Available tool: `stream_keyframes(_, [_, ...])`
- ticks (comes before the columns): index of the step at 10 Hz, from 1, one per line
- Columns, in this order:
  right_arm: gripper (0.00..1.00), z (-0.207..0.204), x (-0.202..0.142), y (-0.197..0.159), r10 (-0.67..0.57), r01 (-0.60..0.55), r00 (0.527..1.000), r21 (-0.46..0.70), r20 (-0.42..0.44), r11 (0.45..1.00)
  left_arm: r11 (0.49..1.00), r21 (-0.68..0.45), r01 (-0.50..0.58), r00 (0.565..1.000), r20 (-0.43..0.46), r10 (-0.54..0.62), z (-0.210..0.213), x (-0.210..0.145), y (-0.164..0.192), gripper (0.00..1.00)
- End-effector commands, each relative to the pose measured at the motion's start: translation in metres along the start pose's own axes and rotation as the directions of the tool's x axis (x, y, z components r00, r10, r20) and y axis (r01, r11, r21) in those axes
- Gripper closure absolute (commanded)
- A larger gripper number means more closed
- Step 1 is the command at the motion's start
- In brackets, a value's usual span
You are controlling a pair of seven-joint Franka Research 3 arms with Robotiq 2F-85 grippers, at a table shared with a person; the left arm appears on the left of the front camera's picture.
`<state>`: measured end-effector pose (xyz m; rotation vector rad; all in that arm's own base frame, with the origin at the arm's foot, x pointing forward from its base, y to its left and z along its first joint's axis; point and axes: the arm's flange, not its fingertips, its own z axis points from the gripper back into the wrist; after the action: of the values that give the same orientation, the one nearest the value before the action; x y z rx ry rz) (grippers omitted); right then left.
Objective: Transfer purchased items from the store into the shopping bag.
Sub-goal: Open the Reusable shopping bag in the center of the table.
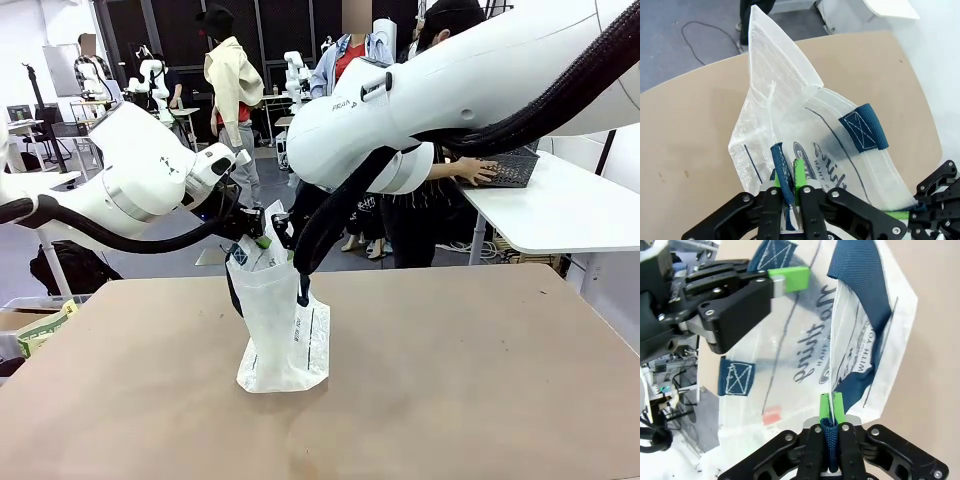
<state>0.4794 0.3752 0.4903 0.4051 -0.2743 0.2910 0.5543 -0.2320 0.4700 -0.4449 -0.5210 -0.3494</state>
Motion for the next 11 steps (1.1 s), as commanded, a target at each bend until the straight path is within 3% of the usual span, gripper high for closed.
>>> stream_keyframes(1, [1.00,0.006,0.002,-0.005,-0.058,0.060,0.998,-0.078,0.035,0.995,0.999,0.042,-0.016,1.000,0.009,0.016,0.014,-0.004,0.007,1.00])
stream_keyframes(5, [1.00,0.016,0.001,-0.020,-0.123,0.131,0.990,-0.142,0.063,0.981,0.981,0.166,-0.097,0.995,0.051,0.090,0.057,-0.027,0.043,1.00])
stream_keyframes(11, [1.00,0.014,-0.005,-0.032,-0.168,0.177,0.984,-0.229,0.058,0.957,0.952,0.243,-0.186,0.982,0.078,0.172,0.087,-0.063,0.086,1.00])
